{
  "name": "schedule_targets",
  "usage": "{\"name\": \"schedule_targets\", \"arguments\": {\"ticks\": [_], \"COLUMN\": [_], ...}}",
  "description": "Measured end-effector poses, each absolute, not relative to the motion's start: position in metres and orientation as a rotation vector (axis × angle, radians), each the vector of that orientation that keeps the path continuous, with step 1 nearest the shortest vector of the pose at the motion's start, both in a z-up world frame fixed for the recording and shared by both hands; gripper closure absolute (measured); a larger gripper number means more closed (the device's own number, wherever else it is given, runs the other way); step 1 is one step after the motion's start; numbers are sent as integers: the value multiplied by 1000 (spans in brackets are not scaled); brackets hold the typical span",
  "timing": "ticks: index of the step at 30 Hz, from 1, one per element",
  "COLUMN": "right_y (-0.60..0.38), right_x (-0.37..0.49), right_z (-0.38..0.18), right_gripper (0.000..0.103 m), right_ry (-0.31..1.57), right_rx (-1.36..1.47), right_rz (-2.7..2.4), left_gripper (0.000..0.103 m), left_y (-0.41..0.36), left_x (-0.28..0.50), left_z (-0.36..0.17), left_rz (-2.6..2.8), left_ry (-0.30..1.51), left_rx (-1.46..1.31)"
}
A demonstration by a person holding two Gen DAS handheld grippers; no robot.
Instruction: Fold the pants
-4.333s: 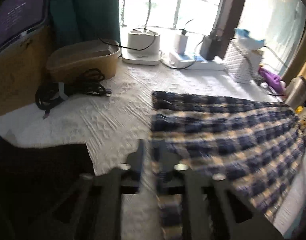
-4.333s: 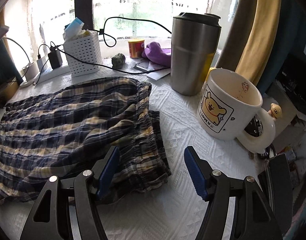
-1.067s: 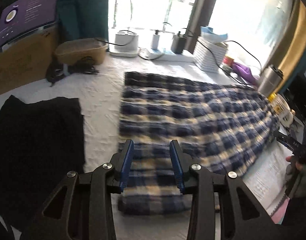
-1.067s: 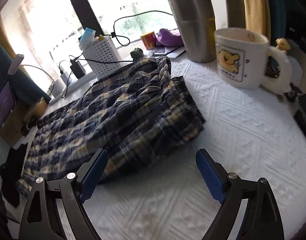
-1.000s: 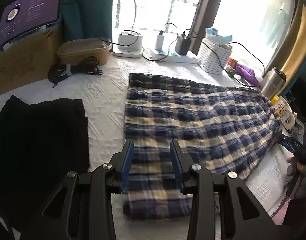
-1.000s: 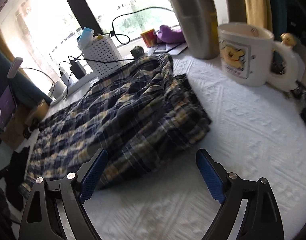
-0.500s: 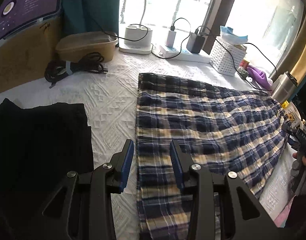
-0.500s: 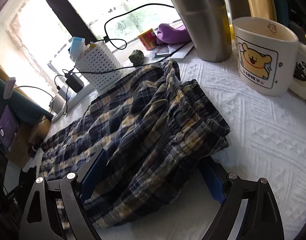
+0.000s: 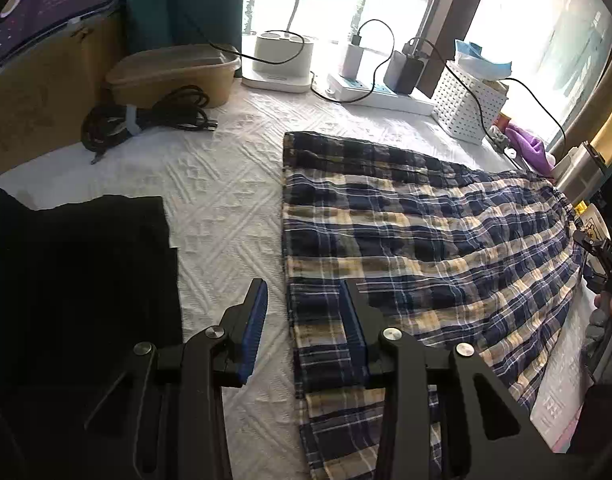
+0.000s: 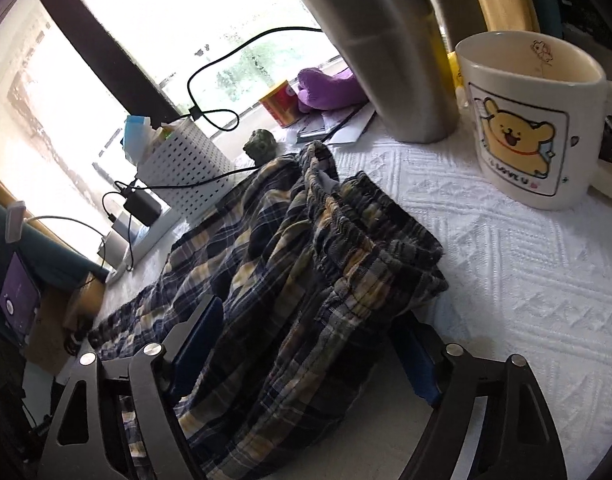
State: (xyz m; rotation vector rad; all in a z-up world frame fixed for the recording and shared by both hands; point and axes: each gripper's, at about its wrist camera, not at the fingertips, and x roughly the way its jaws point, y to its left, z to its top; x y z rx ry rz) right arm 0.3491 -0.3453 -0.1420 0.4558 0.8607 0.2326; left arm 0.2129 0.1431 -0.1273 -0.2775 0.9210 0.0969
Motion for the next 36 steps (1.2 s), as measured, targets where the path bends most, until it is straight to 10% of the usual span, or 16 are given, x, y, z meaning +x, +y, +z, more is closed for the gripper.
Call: {"name": "schedule_targets", "arguments": {"ticks": [11, 13, 16, 36], "right_y": [-342, -340, -344, -330], "right_x": [360, 361, 363, 327], "right_z": [-147, -150, -153, -74], "right_gripper": [20, 58, 84, 90], "right_ry": [851, 856, 870, 668], "right_rx": [379, 353, 390, 324], "right_rz": [202, 190, 238, 303], "left_gripper": [67, 67, 84, 96], "left_y": [143, 143, 143, 159], "left_x": [246, 253, 261, 246], "left_z": [-141, -145, -148, -119], "left_rz": [65, 70, 76, 132], "left_ry": [905, 919, 908, 844], "left_rx": [-236, -213, -183, -222]}}
